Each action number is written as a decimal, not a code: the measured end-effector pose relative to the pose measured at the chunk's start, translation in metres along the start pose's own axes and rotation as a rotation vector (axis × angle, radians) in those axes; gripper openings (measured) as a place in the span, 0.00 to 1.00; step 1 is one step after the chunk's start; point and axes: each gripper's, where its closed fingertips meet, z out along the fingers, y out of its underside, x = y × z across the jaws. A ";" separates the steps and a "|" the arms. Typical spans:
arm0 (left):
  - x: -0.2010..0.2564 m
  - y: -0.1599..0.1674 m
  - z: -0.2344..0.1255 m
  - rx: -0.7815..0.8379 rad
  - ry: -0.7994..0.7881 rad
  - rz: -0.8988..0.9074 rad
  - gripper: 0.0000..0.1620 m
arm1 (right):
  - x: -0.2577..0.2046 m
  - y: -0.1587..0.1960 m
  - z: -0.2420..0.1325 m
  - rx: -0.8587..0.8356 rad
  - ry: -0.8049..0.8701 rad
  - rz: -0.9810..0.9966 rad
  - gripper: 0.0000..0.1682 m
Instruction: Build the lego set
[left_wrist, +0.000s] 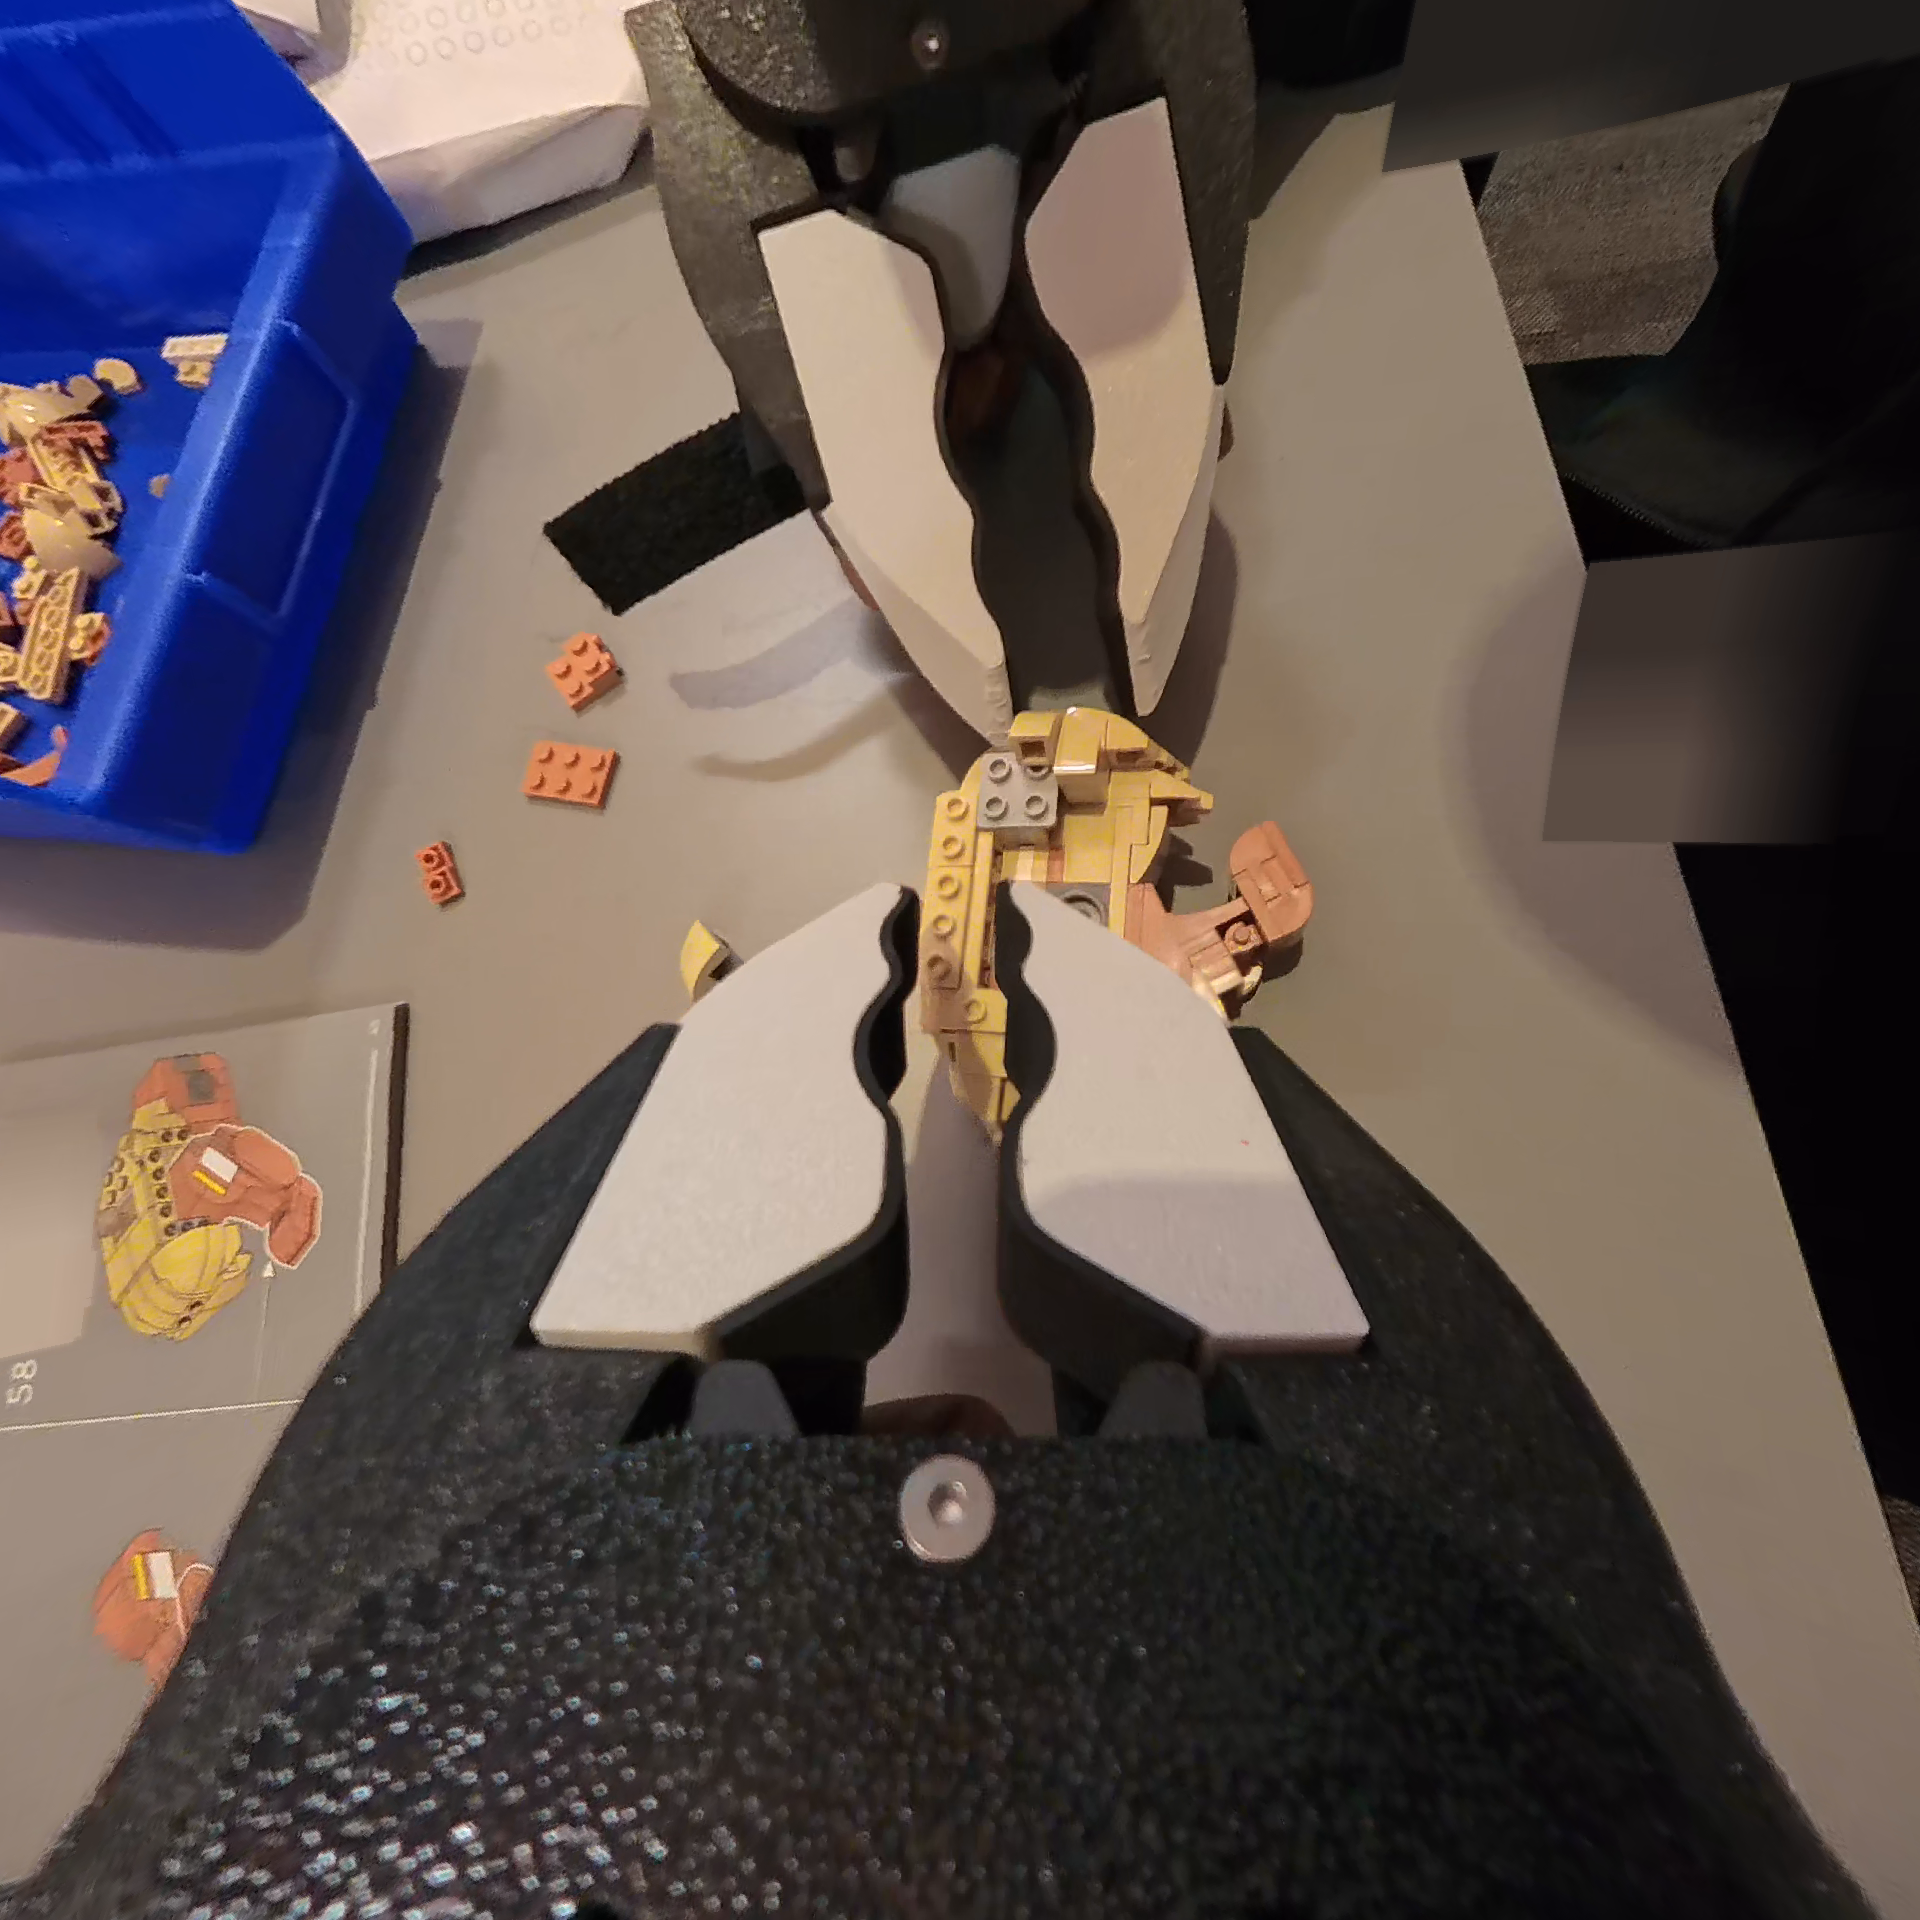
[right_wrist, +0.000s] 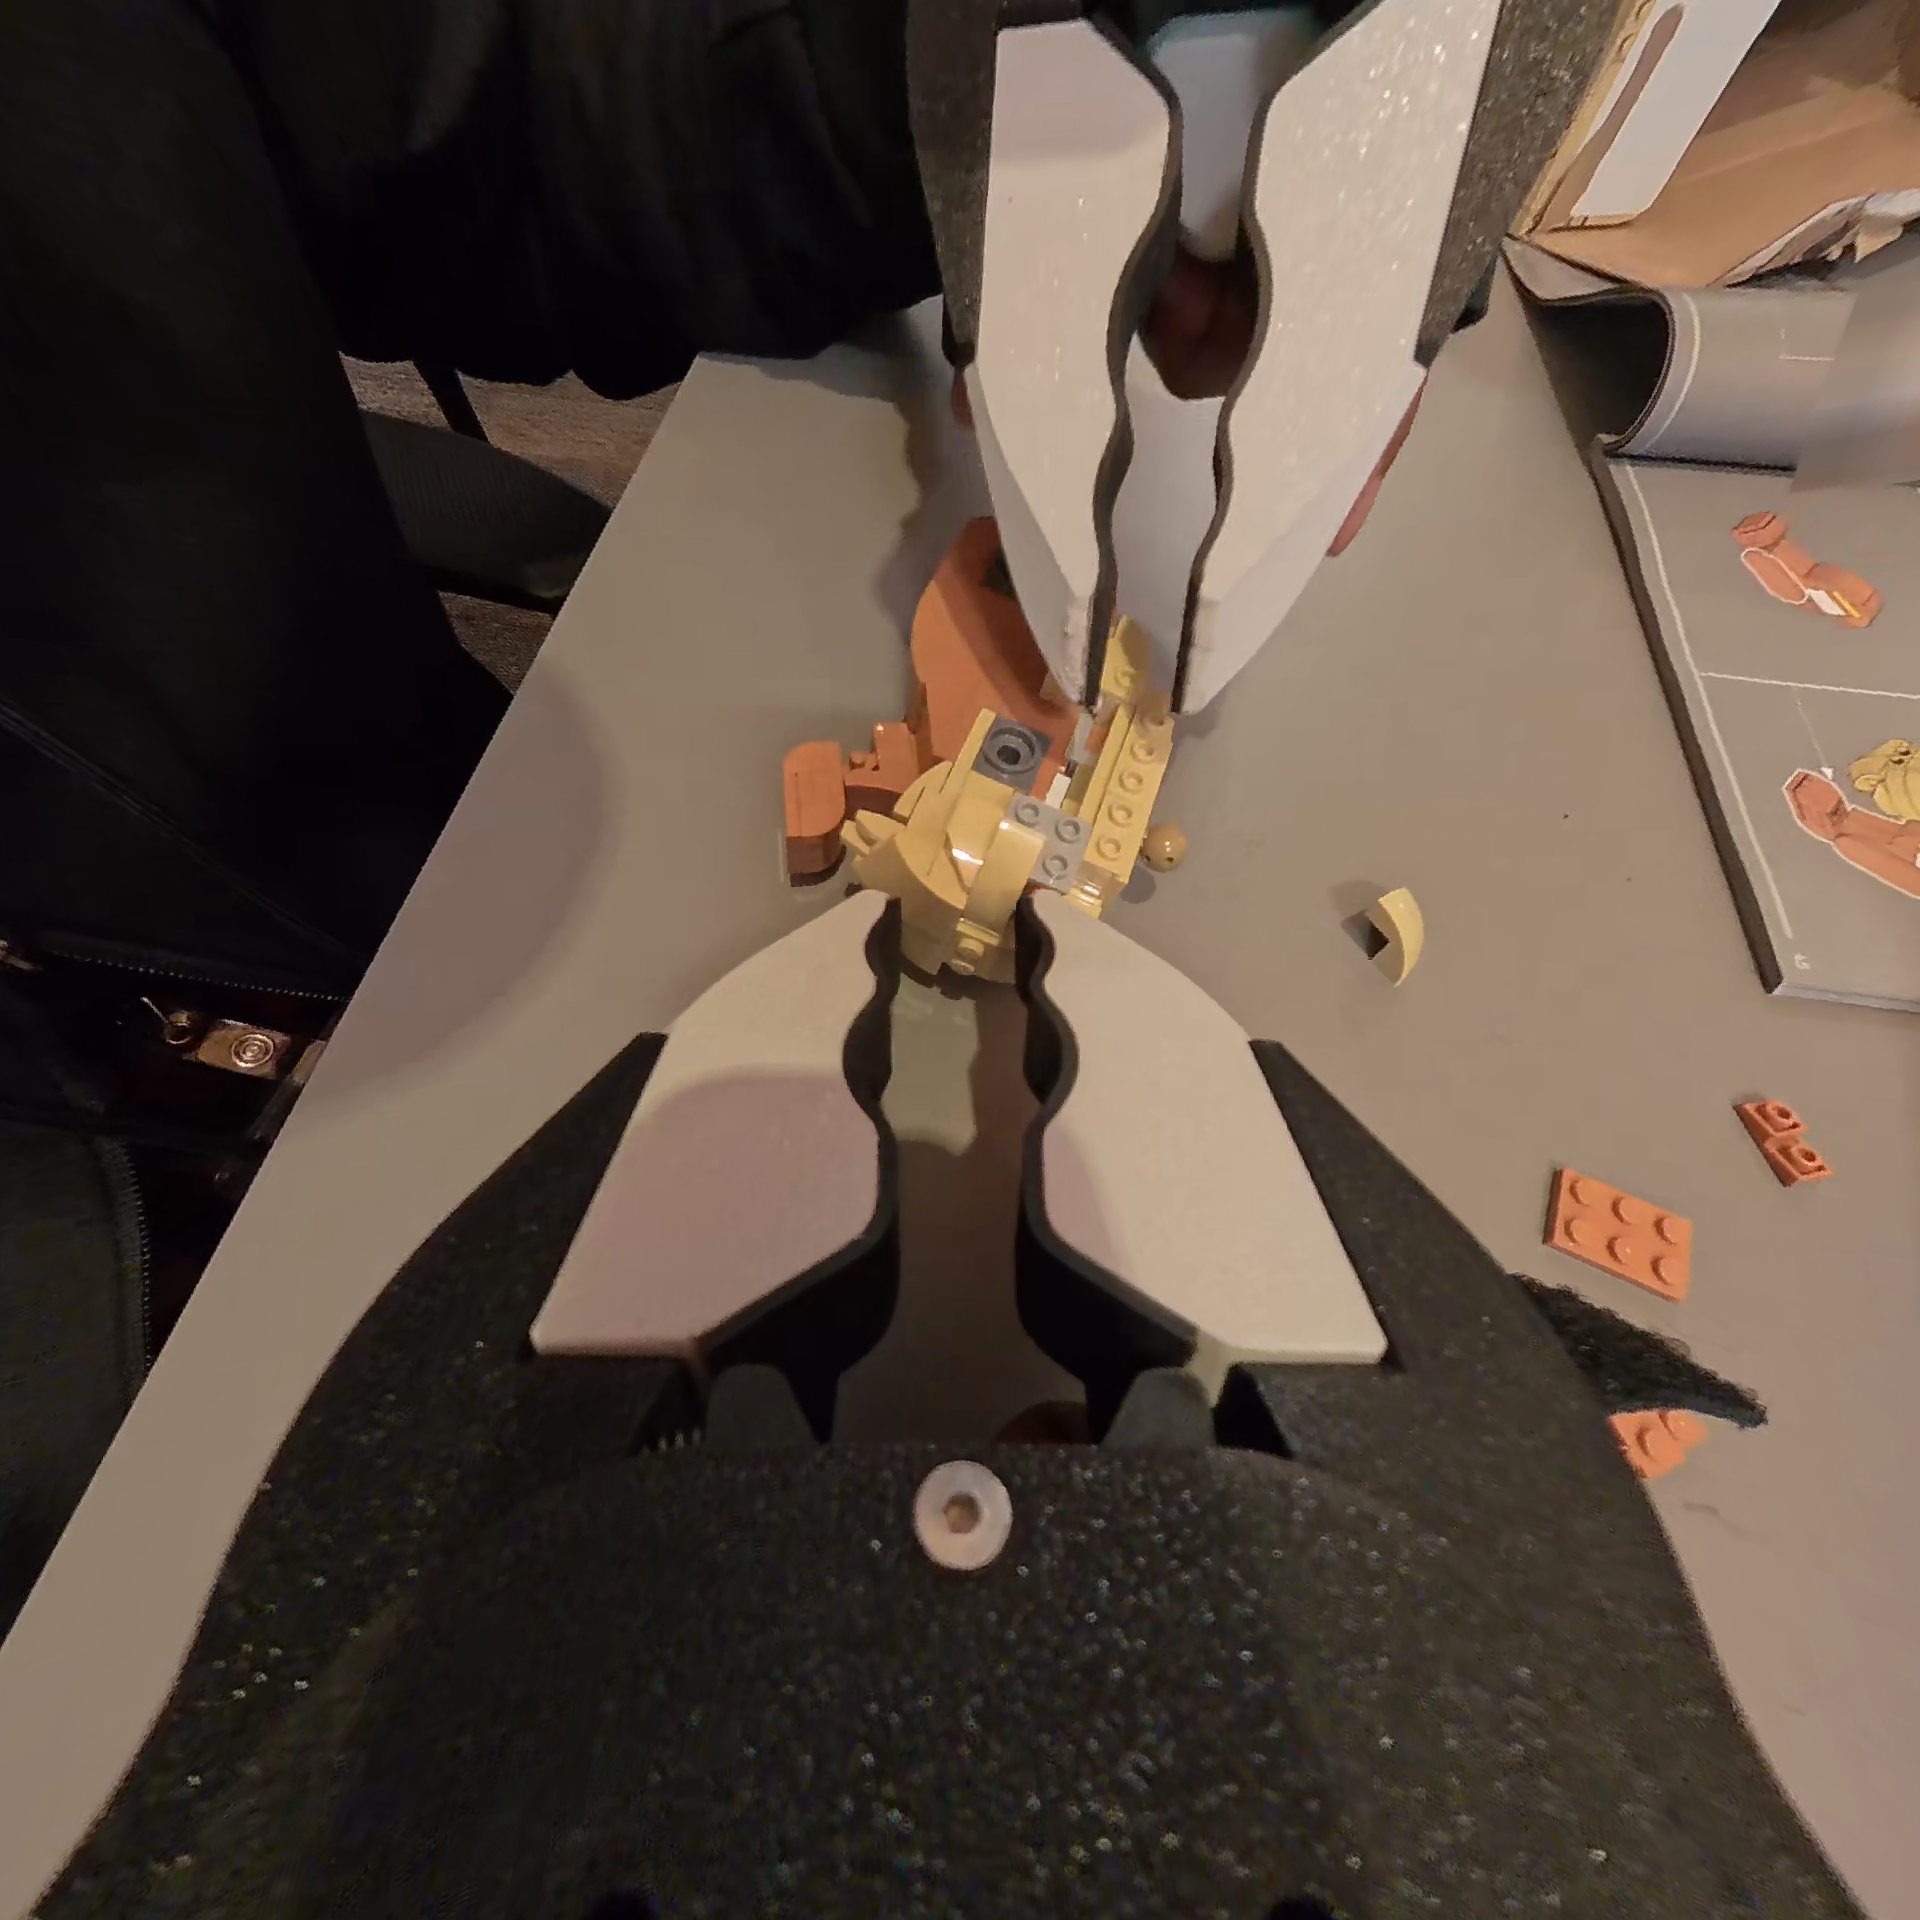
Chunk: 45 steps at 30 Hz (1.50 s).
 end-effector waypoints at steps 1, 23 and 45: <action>0.000 0.000 0.000 -0.001 0.002 -0.001 0.08 | 0.000 0.000 0.000 -0.001 0.000 -0.001 0.12; 0.000 0.038 -0.028 0.067 0.033 0.059 0.33 | -0.006 -0.007 -0.008 0.073 0.034 -0.115 0.12; 0.005 0.036 -0.023 0.076 0.054 0.045 0.31 | -0.003 -0.007 -0.007 0.066 0.047 -0.100 0.12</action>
